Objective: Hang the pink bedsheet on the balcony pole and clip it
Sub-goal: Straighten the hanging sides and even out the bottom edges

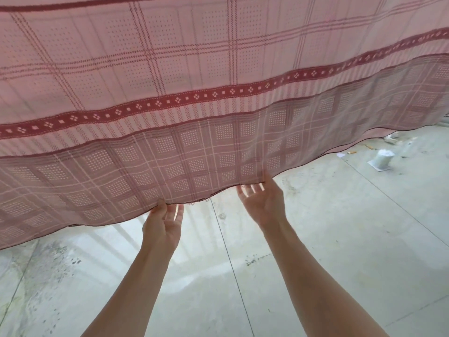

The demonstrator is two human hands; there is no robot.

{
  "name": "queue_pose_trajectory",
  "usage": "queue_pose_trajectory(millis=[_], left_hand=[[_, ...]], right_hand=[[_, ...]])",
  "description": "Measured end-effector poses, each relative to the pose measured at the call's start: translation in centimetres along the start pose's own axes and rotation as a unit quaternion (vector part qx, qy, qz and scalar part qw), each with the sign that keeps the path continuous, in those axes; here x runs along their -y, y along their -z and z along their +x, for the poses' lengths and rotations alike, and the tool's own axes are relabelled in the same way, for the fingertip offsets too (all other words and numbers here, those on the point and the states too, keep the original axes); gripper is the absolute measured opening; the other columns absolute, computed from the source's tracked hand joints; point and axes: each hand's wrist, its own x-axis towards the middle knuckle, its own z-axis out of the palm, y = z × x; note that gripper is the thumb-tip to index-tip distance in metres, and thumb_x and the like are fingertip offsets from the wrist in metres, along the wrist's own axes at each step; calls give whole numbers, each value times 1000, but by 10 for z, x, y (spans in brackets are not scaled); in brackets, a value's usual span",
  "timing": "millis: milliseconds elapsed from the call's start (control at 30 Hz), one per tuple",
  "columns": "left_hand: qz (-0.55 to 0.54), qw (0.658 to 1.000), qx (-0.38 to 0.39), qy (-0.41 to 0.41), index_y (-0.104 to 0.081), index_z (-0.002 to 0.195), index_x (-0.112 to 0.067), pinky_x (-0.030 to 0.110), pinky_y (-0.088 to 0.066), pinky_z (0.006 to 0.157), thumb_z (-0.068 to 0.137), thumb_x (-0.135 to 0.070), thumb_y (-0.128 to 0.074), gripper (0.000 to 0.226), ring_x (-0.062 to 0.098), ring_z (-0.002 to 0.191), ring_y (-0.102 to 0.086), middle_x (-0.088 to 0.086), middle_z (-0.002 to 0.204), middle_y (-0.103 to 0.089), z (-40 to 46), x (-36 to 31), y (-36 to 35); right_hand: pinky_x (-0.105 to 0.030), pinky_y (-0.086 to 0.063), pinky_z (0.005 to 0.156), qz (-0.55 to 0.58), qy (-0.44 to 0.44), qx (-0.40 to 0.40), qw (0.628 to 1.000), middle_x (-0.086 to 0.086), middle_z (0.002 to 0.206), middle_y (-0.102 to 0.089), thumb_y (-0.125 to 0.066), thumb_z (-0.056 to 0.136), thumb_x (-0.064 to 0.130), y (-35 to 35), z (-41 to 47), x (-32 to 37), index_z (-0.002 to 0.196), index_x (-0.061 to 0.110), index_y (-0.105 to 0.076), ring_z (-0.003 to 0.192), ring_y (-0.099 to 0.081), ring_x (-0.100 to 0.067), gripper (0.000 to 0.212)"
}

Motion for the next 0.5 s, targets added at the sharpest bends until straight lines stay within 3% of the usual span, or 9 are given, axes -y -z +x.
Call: queue_pose_trajectory(millis=[100, 200, 267, 400, 500], left_hand=[[19, 999, 39, 29, -53, 108, -20, 52, -33, 107, 93, -16, -50, 16, 18, 117, -47, 1, 118, -51, -12, 12, -10], [25, 995, 72, 63, -47, 127, -19, 55, -31, 107, 91, -17, -53, 37, 23, 129, -40, 3, 139, -42, -21, 37, -31], [45, 990, 103, 83, -48, 128, -17, 54, -33, 106, 90, -17, -52, 37, 24, 130, -41, 1, 142, -43, -24, 58, -46], [55, 984, 119, 122, -54, 97, -20, 51, -34, 105, 93, -14, -50, 9, 23, 130, -41, -1, 135, -47, -25, 96, -76], [51, 981, 117, 148, -55, 105, -18, 51, -35, 106, 92, -13, -52, 14, 21, 123, -44, -3, 120, -54, -23, 120, -101]], right_hand=[[-42, -40, 100, -32, 32, -8, 999, -3, 115, -56, -54, 90, 22, 3, 6, 36, 102, 16, -59, 114, -53, -21, 14], [-39, -44, 97, -31, 50, -35, 998, -3, 108, -55, -57, 90, 22, 9, 11, 63, 98, 15, -61, 110, -54, -19, 11], [-38, -41, 98, -18, 56, -56, 997, -3, 114, -53, -56, 91, 24, 14, 15, 76, 101, 16, -61, 115, -50, -19, 13], [-35, -37, 95, -6, 70, -77, 995, -2, 115, -53, -52, 94, 24, 16, 26, 99, 95, 16, -60, 108, -51, -18, 11], [-33, -41, 94, -5, 84, -80, 993, 0, 106, -58, -53, 93, 22, 18, 34, 117, 97, 15, -61, 104, -56, -15, 12]])
